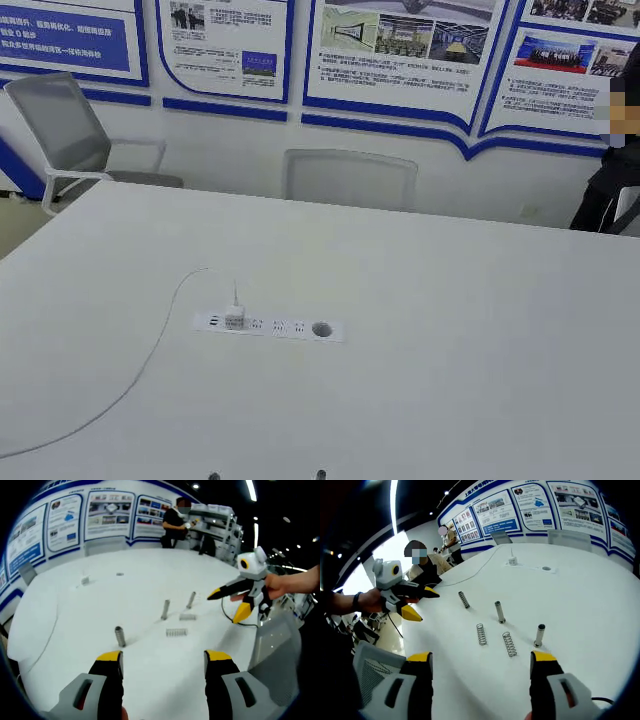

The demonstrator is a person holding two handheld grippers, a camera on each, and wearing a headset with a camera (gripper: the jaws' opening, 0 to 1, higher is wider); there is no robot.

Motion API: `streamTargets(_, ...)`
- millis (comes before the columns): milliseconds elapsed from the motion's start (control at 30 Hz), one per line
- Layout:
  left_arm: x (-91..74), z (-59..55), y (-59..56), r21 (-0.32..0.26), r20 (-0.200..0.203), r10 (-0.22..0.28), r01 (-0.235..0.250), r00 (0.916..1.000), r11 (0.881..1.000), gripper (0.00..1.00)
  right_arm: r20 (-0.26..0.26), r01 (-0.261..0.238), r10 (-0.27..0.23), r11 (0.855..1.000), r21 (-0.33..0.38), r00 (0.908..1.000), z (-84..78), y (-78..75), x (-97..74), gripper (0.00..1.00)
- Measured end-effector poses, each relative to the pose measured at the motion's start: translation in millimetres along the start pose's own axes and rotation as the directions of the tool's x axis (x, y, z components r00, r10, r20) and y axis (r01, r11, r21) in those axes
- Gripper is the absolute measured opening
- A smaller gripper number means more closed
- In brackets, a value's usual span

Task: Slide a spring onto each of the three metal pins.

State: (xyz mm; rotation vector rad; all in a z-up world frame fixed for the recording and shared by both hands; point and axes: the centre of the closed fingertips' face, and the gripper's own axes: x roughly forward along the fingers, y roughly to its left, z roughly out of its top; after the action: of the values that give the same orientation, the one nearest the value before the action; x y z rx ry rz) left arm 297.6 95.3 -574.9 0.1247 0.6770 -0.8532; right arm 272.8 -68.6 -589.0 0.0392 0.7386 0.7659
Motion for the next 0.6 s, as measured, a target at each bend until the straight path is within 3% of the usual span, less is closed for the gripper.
streamTargets(600,29.8,7.7,-12.7,0.09,-0.058,-0.064,0.069,0.9963,0.994,0.68,-0.008,0.001,-0.001,1.0,0.024,1.0,-17.5,-3.8,-12.7,0.83)
